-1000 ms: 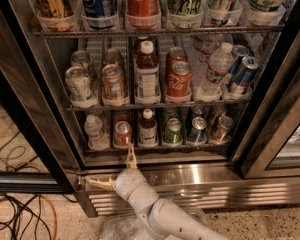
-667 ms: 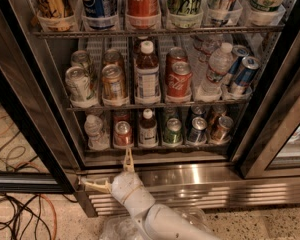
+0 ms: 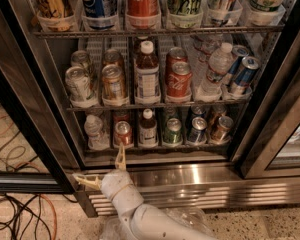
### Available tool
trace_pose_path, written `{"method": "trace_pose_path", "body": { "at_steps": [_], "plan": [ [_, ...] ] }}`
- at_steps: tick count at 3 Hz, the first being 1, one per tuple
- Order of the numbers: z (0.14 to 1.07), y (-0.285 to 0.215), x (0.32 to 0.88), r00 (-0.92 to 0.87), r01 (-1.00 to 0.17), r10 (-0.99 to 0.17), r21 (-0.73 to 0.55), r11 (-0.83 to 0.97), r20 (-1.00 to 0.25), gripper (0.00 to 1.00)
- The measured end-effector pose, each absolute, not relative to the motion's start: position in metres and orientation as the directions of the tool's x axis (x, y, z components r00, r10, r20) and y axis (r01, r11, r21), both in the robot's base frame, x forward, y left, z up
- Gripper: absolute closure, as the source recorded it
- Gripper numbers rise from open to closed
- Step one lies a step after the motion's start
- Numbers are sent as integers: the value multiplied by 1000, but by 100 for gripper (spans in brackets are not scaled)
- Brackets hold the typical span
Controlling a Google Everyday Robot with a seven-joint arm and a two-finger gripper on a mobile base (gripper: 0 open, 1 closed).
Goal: Pick water bottle from bottom shelf of fridge
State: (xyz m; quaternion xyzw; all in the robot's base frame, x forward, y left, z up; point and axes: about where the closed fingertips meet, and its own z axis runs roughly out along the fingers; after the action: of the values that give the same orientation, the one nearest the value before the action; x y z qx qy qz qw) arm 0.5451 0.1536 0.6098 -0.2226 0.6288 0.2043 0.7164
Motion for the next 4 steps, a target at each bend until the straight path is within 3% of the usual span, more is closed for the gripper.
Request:
{"method": "trace_pose_path", "body": {
  "at_steps": [1,2,3,4],
  "plan": [
    [610,154,545,126,-573,13,-62,817,-992,0],
    [610,154,545,126,-573,13,-62,817,-992,19],
    [610,154,545,126,-573,13,-62,817,-992,48],
    [610,154,545,126,-573,13,-62,817,-992,39]
  ]
}}
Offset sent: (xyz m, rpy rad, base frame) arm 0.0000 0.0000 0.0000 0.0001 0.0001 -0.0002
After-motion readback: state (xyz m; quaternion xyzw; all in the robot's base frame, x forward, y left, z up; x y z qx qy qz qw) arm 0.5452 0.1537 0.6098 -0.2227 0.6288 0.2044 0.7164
